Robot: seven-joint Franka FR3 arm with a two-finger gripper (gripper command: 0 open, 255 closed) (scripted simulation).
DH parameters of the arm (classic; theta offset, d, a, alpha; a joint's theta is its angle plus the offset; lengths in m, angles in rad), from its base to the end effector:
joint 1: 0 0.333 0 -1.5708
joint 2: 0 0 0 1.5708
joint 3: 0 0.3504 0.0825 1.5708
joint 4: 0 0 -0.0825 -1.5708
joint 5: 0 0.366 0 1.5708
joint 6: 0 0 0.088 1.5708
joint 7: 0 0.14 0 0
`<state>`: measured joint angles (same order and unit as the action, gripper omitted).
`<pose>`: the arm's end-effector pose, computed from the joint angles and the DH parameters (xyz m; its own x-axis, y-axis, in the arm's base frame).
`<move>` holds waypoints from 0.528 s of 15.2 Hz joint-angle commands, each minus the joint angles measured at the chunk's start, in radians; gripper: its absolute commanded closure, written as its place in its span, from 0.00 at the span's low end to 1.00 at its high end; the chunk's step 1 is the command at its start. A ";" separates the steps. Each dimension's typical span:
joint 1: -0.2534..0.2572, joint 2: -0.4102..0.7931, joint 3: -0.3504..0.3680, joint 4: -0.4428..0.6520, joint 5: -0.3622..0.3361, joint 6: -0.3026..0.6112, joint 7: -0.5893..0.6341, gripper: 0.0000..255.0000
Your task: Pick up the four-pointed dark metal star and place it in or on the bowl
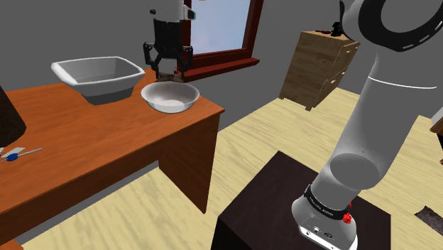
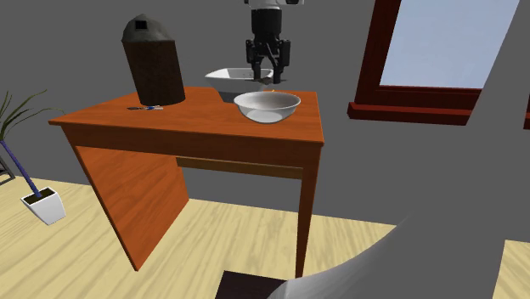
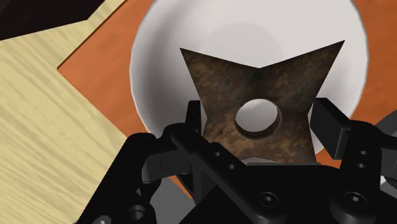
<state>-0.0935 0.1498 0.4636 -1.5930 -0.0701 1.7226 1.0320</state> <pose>0.5598 0.1892 0.5525 0.7928 -0.6095 -0.0001 -0.6095 -0.7927 0.0049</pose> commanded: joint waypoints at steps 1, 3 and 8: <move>-0.003 -0.004 -0.001 -0.029 0.002 0.026 -0.003 1.00; -0.004 -0.004 -0.002 -0.056 0.001 0.053 -0.003 1.00; -0.005 -0.001 -0.003 -0.120 -0.001 0.119 -0.001 1.00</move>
<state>-0.0997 0.1471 0.4597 -1.7014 -0.0700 1.8286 1.0292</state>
